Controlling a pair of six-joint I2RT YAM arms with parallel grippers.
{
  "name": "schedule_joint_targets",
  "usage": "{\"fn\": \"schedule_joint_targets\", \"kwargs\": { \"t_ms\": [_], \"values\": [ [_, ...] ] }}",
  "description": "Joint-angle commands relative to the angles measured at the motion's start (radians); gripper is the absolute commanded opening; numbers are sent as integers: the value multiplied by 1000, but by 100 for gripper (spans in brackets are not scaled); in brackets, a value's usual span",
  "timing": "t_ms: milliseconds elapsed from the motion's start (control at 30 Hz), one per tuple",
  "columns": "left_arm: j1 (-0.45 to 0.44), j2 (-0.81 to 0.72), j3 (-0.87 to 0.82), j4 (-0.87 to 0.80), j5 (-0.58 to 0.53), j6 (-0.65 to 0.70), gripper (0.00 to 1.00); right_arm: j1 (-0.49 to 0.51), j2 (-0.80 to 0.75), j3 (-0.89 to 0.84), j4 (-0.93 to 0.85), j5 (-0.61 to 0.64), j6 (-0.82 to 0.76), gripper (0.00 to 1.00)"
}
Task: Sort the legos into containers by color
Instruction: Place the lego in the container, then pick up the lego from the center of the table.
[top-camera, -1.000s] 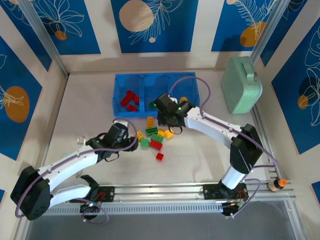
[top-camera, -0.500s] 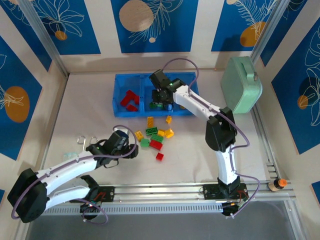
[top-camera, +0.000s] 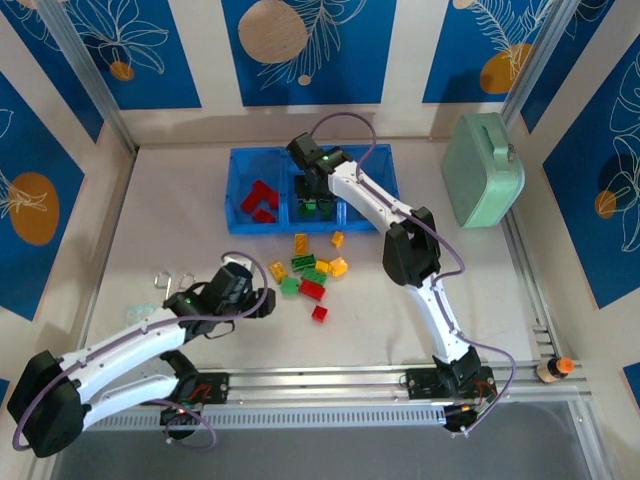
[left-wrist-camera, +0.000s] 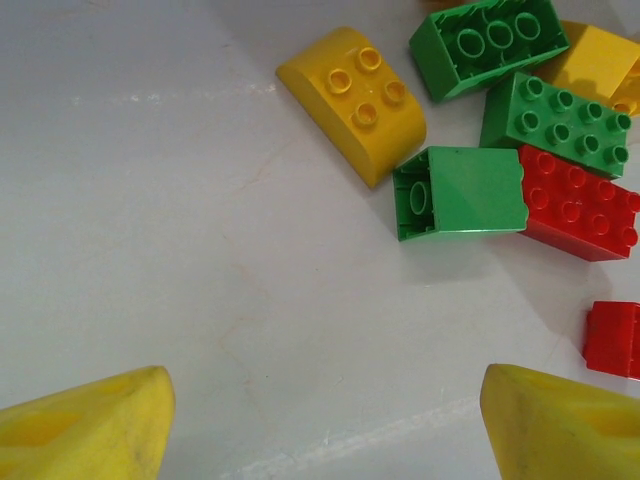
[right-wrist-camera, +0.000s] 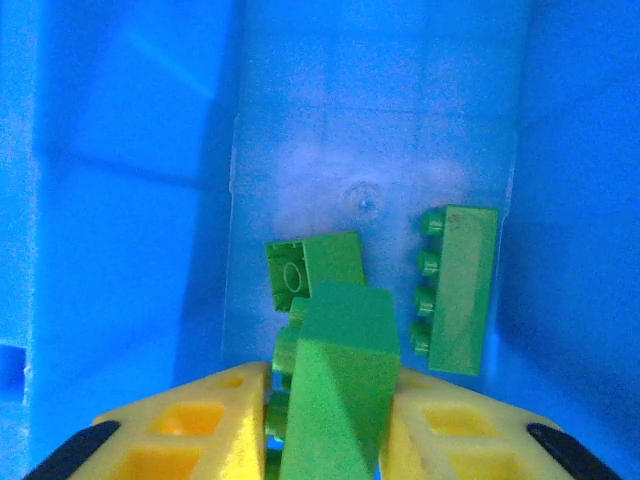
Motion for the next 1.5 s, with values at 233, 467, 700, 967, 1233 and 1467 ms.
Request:
{"fn": "schedule_joint_targets", "kwargs": {
  "t_ms": [233,467,700,967,1233,1467],
  "values": [
    [-25,-20,62,-15,48,-11,80,27,-122,-20,-43,56,-17,59],
    [-30,62,129,-24,50,18,80,66,-394,-294,97,55,-7,59],
    [-28,81,217,-33,33,23,81,81,-707,-727,292,46,42,60],
    [-29,227,338,-53,84,60,81,95,-915,-1094,339,41,152,60],
    [-36,416,375,-40,106,69,75,100,-1100,-1390,384,39,274,60],
    [-48,524,375,9,96,39,64,85,-1169,-1476,390,38,302,60]
  ]
}}
